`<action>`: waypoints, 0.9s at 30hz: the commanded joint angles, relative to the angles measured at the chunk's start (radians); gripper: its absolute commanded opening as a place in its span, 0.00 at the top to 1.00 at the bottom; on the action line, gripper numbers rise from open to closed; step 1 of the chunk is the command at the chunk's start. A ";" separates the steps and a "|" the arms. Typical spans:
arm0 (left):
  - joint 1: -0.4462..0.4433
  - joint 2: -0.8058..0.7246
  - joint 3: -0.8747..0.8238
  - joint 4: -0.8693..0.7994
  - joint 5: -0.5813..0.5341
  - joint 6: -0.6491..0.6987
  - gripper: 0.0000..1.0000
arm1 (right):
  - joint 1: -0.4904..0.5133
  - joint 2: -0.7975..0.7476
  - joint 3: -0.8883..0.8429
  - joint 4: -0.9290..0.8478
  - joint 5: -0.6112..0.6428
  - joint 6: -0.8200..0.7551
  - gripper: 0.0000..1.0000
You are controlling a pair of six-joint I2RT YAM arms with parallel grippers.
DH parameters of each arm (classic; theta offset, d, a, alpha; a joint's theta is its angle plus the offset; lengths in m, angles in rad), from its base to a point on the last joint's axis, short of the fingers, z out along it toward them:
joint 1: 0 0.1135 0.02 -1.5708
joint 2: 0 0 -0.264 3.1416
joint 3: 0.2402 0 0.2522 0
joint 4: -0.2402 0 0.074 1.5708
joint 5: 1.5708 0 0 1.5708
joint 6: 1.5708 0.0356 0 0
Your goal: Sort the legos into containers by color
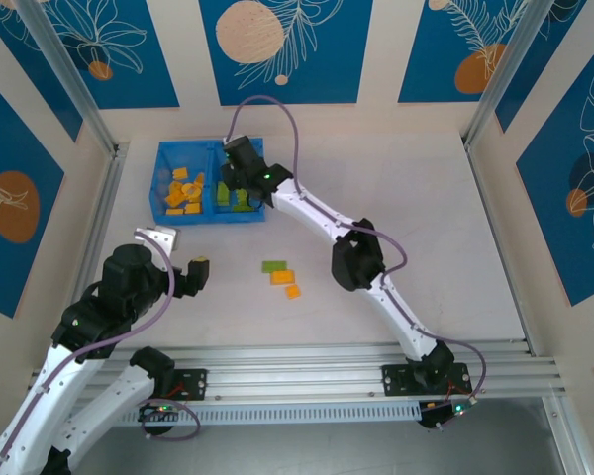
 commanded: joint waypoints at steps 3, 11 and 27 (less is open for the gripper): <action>0.005 0.000 -0.008 0.018 0.011 0.015 0.00 | 0.014 0.030 0.094 -0.033 -0.061 -0.033 0.58; 0.004 0.015 -0.008 0.001 0.005 -0.079 0.00 | 0.023 -0.078 0.077 -0.082 -0.063 -0.035 0.47; -0.105 0.472 -0.004 0.237 0.298 -0.405 0.00 | 0.016 -1.014 -0.928 -0.025 -0.189 -0.025 0.29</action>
